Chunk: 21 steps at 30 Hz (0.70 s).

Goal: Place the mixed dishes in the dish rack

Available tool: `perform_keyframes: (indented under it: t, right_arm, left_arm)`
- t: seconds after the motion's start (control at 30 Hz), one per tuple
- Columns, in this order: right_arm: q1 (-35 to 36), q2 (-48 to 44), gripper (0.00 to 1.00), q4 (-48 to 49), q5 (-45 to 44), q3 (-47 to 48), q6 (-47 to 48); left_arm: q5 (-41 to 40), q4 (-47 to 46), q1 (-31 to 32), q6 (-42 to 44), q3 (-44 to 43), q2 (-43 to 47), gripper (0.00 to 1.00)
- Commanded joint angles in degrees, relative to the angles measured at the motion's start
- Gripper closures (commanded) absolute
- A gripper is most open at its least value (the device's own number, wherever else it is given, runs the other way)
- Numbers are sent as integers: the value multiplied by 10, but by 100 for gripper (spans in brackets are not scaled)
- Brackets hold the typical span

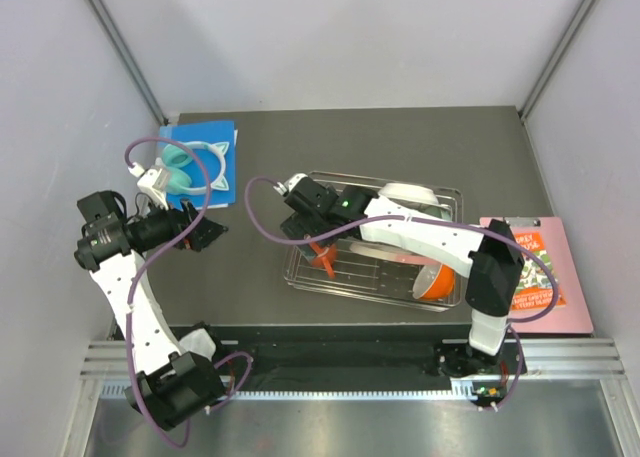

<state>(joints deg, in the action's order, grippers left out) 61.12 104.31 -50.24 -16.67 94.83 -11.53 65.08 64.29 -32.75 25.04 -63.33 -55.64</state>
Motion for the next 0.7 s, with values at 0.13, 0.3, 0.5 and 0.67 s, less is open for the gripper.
perform_keyframes:
  t: [0.13, 0.3, 0.5, 0.67]
  right_arm:
    - [-8, -10, 0, 22, -36, 6, 19]
    - [-32, -2, 0, 33, -37, 14, 30]
    - [-50, 16, 0, 50, -33, 12, 39]
    - [-58, 23, 0, 59, -32, 8, 42]
  left_arm:
    - [16, 0, -2, 17, -17, 7, 1]
    - [18, 2, -3, 19, -7, 11, 2]
    - [22, 9, -3, 22, -8, 15, 1]
    - [23, 13, -4, 26, -10, 14, 1]
